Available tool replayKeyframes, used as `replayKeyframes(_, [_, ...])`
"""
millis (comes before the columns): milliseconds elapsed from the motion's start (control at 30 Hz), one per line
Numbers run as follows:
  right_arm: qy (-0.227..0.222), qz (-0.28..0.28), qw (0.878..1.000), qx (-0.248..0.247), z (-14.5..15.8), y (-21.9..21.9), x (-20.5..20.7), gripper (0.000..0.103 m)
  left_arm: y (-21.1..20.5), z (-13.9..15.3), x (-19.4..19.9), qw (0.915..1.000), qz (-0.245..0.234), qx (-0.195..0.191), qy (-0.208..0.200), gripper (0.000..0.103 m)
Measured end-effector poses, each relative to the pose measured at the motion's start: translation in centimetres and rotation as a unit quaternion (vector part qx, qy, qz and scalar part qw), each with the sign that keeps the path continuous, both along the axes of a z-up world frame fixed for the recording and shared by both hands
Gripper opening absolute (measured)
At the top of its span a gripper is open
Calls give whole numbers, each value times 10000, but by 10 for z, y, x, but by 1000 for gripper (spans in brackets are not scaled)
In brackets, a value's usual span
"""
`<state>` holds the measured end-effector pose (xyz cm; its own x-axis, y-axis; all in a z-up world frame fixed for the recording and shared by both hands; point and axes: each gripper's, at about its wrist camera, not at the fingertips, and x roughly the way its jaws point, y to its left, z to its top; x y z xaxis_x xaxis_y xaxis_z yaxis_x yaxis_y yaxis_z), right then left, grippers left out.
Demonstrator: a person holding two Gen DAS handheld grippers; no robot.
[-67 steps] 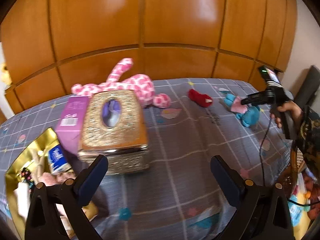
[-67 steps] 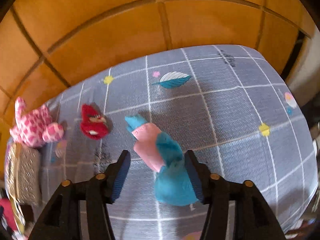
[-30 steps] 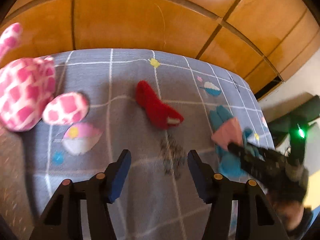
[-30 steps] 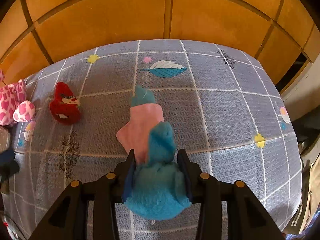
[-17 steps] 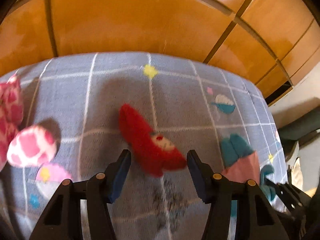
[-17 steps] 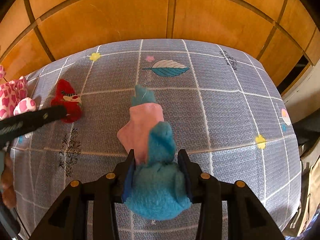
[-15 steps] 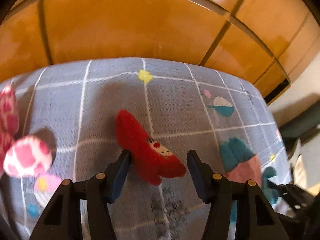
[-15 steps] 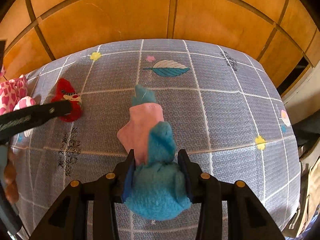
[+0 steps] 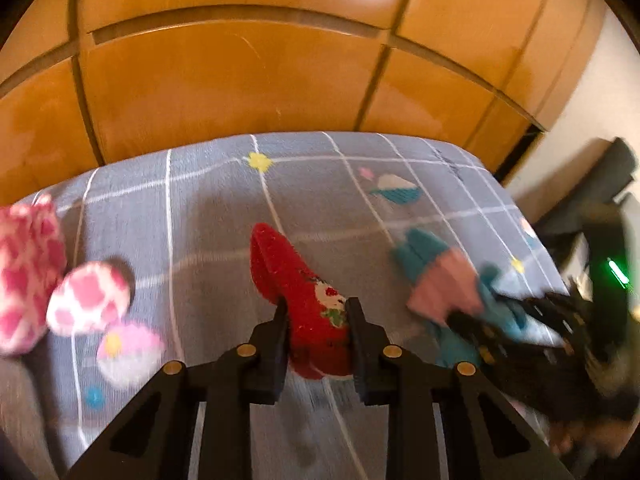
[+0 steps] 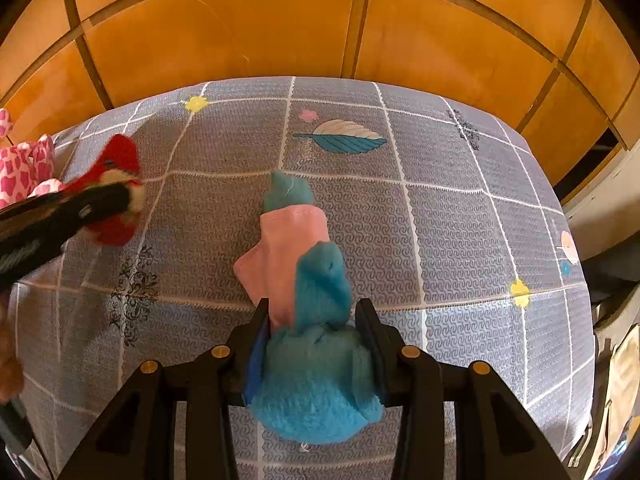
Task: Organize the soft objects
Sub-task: 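Grasp the red stocking with the left gripper while the right gripper holds the blue plush, then carry the red stocking into the gold tray and open the left gripper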
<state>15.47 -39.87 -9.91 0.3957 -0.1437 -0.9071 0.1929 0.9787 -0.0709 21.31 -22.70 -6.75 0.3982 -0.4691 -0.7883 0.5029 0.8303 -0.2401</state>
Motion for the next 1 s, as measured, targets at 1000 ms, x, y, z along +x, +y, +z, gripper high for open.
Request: replayKeyframes(1000, [104, 248, 9985, -468, -9, 16, 0, 45, 128, 13, -174, 9973, 251, 230, -657, 26])
